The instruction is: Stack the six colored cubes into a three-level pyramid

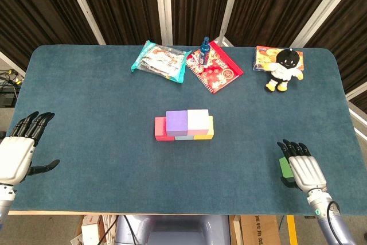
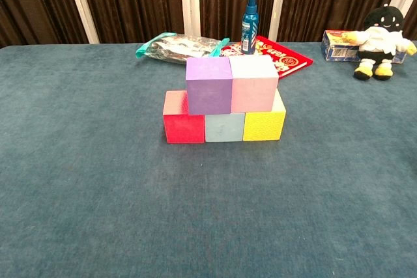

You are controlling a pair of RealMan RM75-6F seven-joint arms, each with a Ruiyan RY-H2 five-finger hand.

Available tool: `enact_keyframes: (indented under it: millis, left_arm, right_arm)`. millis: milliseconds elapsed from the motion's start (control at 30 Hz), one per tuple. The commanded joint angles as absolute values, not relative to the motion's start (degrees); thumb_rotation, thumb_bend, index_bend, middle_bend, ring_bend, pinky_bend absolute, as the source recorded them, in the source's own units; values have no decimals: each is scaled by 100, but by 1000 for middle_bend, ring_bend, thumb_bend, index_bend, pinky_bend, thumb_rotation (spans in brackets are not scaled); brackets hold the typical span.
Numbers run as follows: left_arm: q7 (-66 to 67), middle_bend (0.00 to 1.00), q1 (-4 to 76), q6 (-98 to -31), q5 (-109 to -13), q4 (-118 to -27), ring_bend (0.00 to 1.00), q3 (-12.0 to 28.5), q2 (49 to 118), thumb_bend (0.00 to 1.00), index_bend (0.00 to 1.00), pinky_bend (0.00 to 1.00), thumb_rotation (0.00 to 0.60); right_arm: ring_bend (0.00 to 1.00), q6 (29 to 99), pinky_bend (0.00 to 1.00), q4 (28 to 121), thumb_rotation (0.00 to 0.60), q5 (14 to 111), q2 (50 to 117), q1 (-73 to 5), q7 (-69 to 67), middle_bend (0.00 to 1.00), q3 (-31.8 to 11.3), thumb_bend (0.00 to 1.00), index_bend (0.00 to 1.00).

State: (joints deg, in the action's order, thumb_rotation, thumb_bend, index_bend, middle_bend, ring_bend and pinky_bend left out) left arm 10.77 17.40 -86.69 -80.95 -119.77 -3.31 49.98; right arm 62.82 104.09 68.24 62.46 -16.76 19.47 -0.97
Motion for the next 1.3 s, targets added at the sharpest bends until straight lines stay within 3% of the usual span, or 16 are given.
enact_keyframes:
  millis: [33,400,600,767,1300]
  left_arm:
    - [1042,66,1712,-8629,-8097,-11972,40,-294,4986,126,0,99,600]
    - [975,66,1576,-8554,-8210,-12004,40,-137,4979,127,0,99,600]
    - [967,66,1519,-8503,-8238,-12018,40,-71,4978,127,0,99,600]
    - [964,67,1485,-8468,-8243,-12024,40,-25,4960,127,0,99,600]
    - [954,66,1404,-8342,-8223,-11995,40,116,4926,127,0,99,600]
  right_arm:
    - [0,6105,0,10334,600,6613,6195,-1767,2178,0,-39,294,0]
    - [7,5948,0,10109,600,6084,6247,-1949,2577,19,-47,294,0]
    - [210,6122,0,9911,600,6126,6426,-1958,2661,307,-69,294,0]
    - [333,6320,8,9896,600,6354,6498,-1906,2491,409,-101,295,0]
    - [341,6823,11,10555,600,6956,6013,-1812,2055,416,-303,294,0]
